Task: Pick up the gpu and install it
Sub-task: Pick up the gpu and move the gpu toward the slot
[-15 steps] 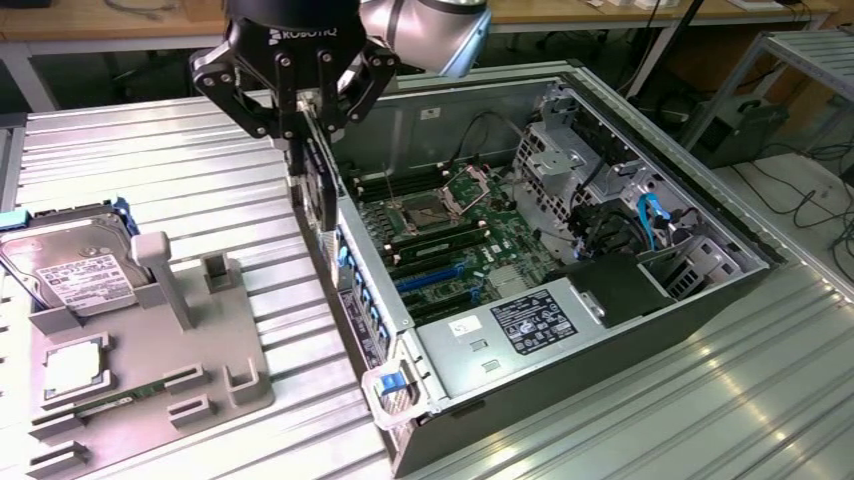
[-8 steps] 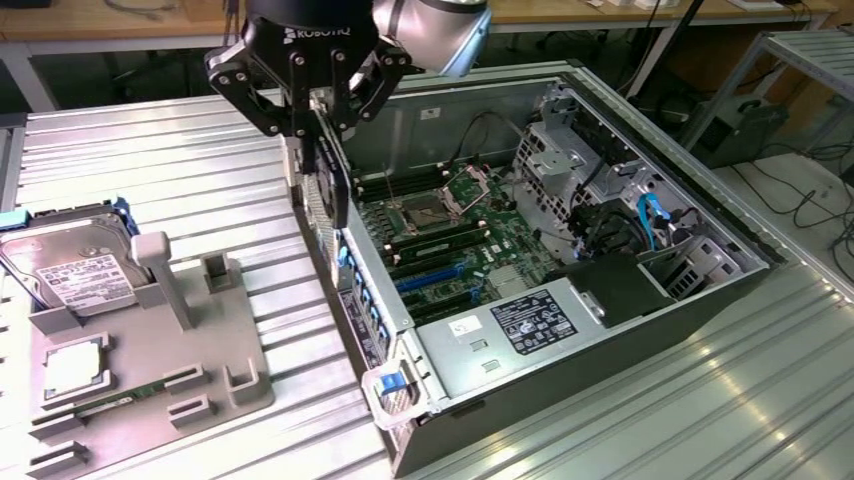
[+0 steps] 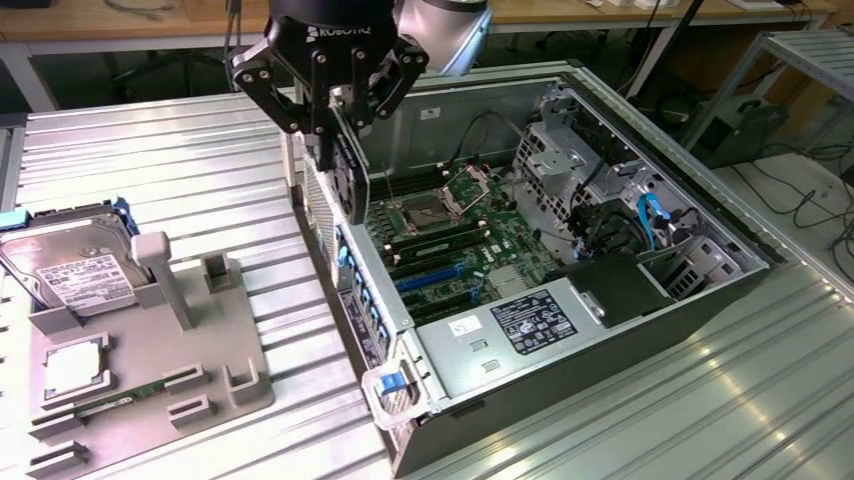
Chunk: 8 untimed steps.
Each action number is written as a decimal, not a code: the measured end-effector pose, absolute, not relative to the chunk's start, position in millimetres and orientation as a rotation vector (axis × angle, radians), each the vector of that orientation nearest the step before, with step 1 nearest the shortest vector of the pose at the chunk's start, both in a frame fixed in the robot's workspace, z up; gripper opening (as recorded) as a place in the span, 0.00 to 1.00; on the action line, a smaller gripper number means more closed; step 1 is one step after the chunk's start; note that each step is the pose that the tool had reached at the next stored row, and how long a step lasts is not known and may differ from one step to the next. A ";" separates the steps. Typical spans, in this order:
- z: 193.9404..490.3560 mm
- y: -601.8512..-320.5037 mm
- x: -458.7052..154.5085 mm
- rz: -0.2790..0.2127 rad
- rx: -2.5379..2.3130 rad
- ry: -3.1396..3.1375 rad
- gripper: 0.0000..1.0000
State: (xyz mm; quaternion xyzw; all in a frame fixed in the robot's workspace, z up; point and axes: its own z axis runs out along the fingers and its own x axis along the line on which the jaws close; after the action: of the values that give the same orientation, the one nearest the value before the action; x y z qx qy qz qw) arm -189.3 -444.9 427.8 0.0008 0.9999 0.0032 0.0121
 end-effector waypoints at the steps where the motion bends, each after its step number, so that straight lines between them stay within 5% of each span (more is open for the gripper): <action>1: 427.8 -444.9 -187.4 0.010 0.002 3.117 0.28; 8: 427.7 -444.9 -172.7 0.010 0.002 3.117 0.28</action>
State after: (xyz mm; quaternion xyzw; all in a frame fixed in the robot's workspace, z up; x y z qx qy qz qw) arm -172.7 -444.9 427.7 0.0007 0.9999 0.0032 0.0121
